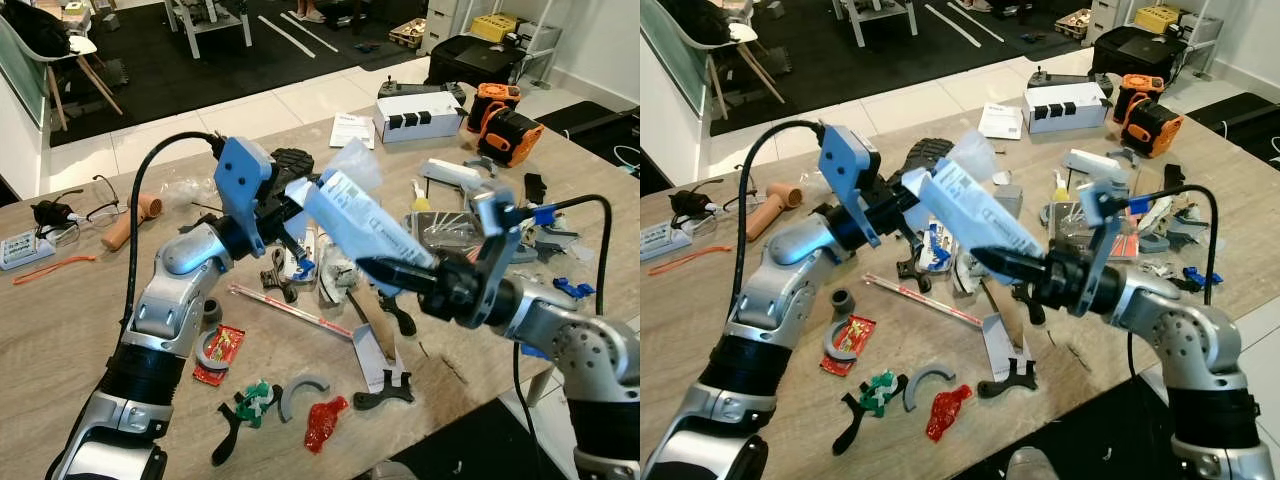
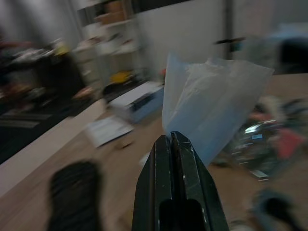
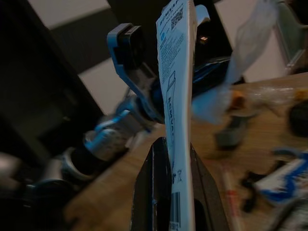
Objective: Picking trash to rubbish bin
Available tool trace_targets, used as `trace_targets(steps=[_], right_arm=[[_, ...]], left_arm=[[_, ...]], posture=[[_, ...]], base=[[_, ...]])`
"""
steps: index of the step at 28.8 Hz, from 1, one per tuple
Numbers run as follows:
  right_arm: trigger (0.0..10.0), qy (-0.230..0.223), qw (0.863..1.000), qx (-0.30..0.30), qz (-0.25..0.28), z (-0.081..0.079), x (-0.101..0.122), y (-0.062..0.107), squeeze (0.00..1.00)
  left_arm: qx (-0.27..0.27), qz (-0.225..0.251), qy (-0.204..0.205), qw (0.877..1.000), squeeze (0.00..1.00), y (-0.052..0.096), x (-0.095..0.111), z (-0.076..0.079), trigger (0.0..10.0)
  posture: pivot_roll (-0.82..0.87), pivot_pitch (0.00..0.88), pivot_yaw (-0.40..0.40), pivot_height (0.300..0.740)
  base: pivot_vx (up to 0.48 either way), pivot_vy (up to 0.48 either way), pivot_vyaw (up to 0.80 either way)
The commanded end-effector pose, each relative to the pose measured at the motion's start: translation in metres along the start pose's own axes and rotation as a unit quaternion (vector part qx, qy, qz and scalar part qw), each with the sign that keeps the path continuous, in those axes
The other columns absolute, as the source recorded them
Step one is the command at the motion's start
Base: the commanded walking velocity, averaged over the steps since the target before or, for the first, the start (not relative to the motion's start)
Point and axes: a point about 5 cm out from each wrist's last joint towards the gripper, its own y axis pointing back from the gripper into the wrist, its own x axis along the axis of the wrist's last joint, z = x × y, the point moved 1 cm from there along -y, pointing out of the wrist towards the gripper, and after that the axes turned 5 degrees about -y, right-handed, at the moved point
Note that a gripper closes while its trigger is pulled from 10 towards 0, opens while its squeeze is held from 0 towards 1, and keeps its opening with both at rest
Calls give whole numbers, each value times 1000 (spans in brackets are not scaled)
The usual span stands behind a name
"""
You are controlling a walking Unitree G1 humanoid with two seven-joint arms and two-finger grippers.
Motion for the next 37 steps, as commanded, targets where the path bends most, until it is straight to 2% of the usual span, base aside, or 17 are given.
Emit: trace_targets(steps=[1,4,9,13,15,16,18,19,24,32,35,36,37], right_arm=[[0,9,1000,-9,-16,1,-4,-4,0],[0,8,999,-29,-29,7,-12,4,0],[0,10,999,-33,-25,5,-11,9,0],[0,35,992,-106,-56,23,-15,16,0],[0,58,980,-179,-61,41,-15,20,0],[10000,73,973,-209,-57,48,-14,22,0],[10000,84,969,-230,-46,53,-11,23,0],[10000,89,962,-255,-29,59,-6,25,1000],[10000,100,950,-296,0,68,4,26,1000],[10000,110,959,-263,13,58,11,16,1000],[10000,165,959,-229,38,40,30,1,1000],[10000,187,953,-234,43,37,40,-4,910],[10000,187,953,-234,43,37,40,-4,910]], left_arm=[[15,-17,-11,1000,0,4,-5,-7,10000],[53,-33,-24,998,0,4,-8,-18,10000],[92,-44,-38,994,0,6,-10,-32,10000],[130,-50,-47,989,0,6,-10,-41,10000],[153,-52,-49,986,0,8,-11,-48,10000],[162,-51,-50,984,0,9,-10,-51,10000],[170,-50,-49,983,0,9,-9,-54,10000],[173,-48,-49,982,0,10,-9,-55,10000],[174,-42,-49,983,0,9,-7,-55,10000],[171,-38,-48,983,0,8,-7,-53,10000],[166,-29,-46,985,0,6,-4,-52,10000],[161,-22,-40,986,0,5,-3,-50,10000],[161,-22,-40,986,0,5,-3,-50,10000]], posture=[[-103,0,55,740],[-102,0,51,740],[-103,0,53,740],[-104,0,52,740],[-105,0,52,740],[-105,0,52,740],[-105,0,52,740],[-104,0,52,740],[-103,0,51,740],[-103,0,51,740],[-103,0,51,740],[-105,0,52,740],[-105,0,52,740]], base=[[0,0,0],[0,0,0],[0,0,0],[0,0,0],[0,0,0],[0,0,0],[0,0,0],[0,0,0],[0,0,0],[0,0,0],[0,0,0],[0,0,0],[0,0,0]])
